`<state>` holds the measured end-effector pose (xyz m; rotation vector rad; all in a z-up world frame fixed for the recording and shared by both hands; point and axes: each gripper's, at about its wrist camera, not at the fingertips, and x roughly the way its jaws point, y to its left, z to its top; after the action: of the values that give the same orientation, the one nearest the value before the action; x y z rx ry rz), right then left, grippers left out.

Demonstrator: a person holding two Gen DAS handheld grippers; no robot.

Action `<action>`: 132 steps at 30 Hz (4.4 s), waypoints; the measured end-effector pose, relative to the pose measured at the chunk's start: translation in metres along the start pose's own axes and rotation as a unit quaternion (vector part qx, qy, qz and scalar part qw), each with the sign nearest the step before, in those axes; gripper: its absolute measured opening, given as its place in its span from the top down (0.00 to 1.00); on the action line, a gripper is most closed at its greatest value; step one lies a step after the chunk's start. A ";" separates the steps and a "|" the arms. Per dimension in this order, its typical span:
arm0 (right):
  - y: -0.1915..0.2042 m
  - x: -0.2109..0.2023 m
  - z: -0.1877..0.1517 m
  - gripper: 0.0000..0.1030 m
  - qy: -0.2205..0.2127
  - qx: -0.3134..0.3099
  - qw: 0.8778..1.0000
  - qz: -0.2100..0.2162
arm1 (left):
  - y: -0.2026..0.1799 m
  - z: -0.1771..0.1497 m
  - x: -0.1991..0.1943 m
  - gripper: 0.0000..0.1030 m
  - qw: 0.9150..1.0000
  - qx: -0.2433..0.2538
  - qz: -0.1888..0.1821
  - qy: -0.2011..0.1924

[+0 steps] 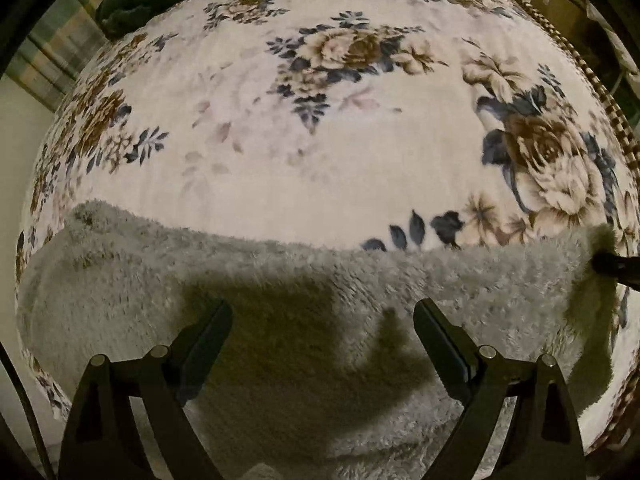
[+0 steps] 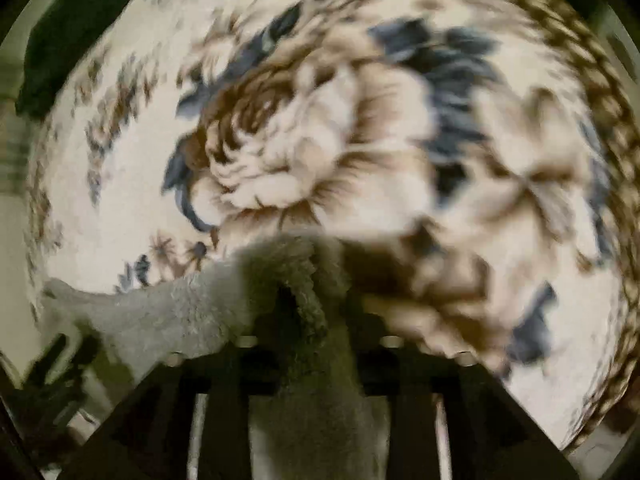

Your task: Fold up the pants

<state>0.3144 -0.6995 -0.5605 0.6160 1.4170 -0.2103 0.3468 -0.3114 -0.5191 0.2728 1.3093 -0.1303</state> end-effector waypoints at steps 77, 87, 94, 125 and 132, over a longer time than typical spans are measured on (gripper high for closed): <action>0.229 -0.040 -0.170 0.84 -0.213 0.094 0.952 0.200 | 0.151 -0.058 -0.054 0.00 0.999 -0.017 -0.037 -0.002; 0.403 0.031 -0.225 0.84 -0.150 -0.047 0.972 0.175 | 0.329 -0.092 -0.056 0.00 0.991 -0.131 0.012 0.000; 0.529 0.143 -0.265 0.47 0.019 -0.173 0.977 0.124 | 0.411 -0.110 -0.045 0.00 0.983 -0.180 0.043 0.008; 0.295 0.148 -0.256 0.16 0.078 0.028 0.987 0.138 | 0.327 -0.064 0.051 0.00 0.989 -0.107 -0.039 0.090; 0.274 0.156 -0.253 0.55 0.062 0.057 0.976 0.200 | 0.358 -0.080 0.061 0.32 0.966 -0.177 -0.157 0.109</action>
<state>0.2577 -0.3080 -0.6425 1.0086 1.3746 0.0694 0.3763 0.0575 -0.5520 -0.2336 1.5609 -0.1346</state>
